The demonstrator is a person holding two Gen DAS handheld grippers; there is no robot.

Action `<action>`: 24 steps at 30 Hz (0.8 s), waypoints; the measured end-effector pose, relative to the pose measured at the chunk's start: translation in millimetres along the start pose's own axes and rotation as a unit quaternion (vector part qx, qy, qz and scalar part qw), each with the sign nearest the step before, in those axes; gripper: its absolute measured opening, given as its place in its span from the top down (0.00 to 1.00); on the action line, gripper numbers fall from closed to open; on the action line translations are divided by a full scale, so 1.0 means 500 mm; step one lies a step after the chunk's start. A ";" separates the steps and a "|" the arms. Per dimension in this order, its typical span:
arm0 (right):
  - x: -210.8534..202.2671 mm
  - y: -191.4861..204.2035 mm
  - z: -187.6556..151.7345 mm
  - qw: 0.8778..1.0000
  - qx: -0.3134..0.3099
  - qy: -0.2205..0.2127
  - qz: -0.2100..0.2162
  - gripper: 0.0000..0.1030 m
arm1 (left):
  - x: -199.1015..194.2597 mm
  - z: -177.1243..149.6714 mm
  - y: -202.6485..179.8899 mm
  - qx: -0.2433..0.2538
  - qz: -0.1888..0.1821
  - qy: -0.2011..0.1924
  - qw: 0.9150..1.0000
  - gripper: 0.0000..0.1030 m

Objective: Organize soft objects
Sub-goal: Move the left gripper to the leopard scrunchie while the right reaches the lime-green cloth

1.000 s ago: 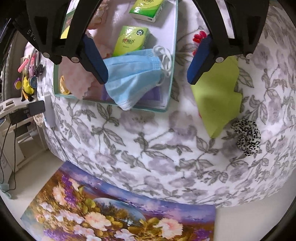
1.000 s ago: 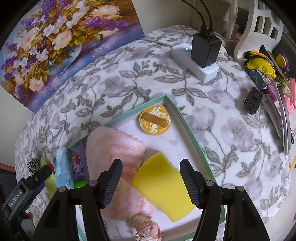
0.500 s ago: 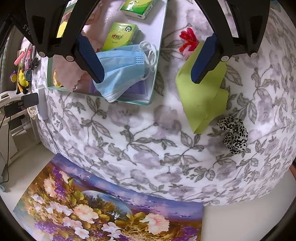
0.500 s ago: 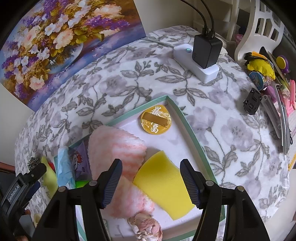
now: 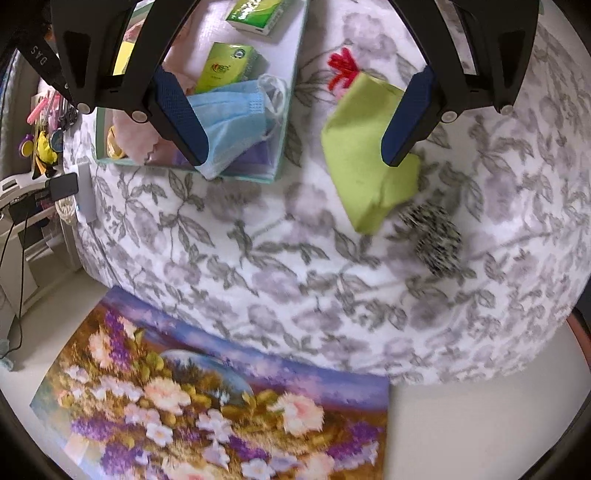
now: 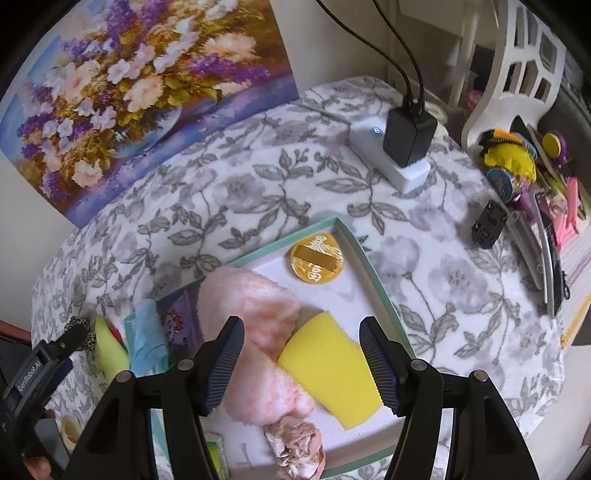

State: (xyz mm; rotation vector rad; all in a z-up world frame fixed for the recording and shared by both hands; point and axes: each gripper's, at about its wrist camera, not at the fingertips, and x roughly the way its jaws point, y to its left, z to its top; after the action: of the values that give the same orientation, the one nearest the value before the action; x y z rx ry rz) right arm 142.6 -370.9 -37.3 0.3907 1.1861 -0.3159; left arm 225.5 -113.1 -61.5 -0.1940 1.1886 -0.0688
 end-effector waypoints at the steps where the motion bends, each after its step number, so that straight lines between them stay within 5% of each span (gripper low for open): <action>1: -0.004 0.006 0.001 1.000 -0.003 -0.002 0.000 0.33 | -0.009 0.004 0.005 0.000 0.003 -0.006 1.000 0.08; 9: -0.012 0.084 -0.011 0.999 -0.032 -0.003 0.016 0.33 | -0.056 0.031 0.073 -0.018 0.032 -0.033 0.999 0.08; 24: 0.012 0.282 -0.060 0.992 -0.118 0.018 0.040 0.33 | -0.070 0.045 0.231 -0.071 0.074 -0.022 0.995 0.08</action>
State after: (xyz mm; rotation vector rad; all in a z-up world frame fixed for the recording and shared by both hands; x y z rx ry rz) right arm 181.3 -232.1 -34.5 0.2370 1.2243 -0.0979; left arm 227.4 8.3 -42.9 -0.2297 1.1607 0.1493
